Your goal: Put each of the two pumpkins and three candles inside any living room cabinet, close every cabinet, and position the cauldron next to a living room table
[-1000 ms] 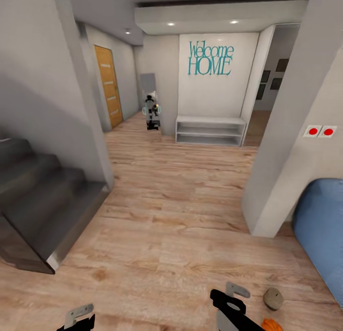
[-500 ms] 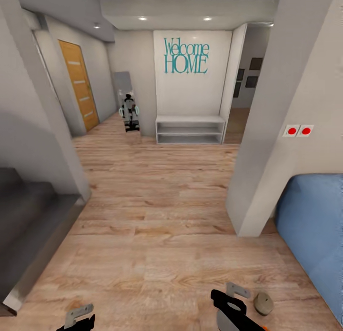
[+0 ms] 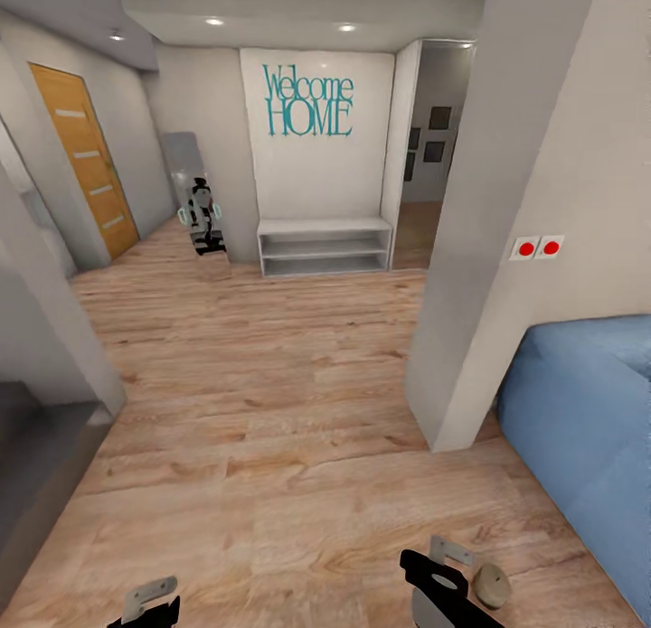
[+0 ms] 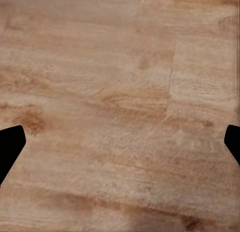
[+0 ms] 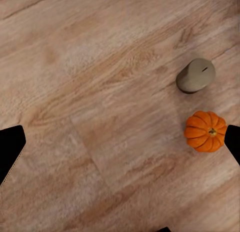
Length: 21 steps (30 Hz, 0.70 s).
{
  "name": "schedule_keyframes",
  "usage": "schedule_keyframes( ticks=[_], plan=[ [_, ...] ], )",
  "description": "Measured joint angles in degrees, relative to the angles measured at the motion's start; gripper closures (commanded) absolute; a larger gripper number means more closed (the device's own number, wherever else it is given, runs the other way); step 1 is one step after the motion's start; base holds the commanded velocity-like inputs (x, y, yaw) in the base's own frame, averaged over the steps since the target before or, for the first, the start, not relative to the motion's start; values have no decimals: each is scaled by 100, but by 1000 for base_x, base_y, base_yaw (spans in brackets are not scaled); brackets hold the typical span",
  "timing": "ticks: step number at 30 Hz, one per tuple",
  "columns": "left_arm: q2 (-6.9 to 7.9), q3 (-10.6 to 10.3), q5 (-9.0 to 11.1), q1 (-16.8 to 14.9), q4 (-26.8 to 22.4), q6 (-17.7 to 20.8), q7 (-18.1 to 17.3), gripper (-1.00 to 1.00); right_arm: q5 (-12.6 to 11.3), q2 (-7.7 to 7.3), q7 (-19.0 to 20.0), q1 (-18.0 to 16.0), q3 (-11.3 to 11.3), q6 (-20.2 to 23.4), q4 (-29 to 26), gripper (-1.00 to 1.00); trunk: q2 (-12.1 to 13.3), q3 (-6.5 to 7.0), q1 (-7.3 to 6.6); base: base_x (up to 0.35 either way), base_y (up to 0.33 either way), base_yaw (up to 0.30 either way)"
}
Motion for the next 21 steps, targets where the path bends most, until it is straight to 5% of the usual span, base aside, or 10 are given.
schedule_keyframes(
  ticks=[9, 21],
  plan=[
    [0, 0, -1, 0, 0, 1, 0, -100, 0, -6, -16, 0, 0, 7, 0, -100, 0, -30, 1, 265, 132, -259],
    [0, 0, -1, 0, 0, -6, 0, -100, 0, -7, -18, 0, 0, 11, 0, -100, 0, -72, 2, 104, 31, -259]
  ],
)
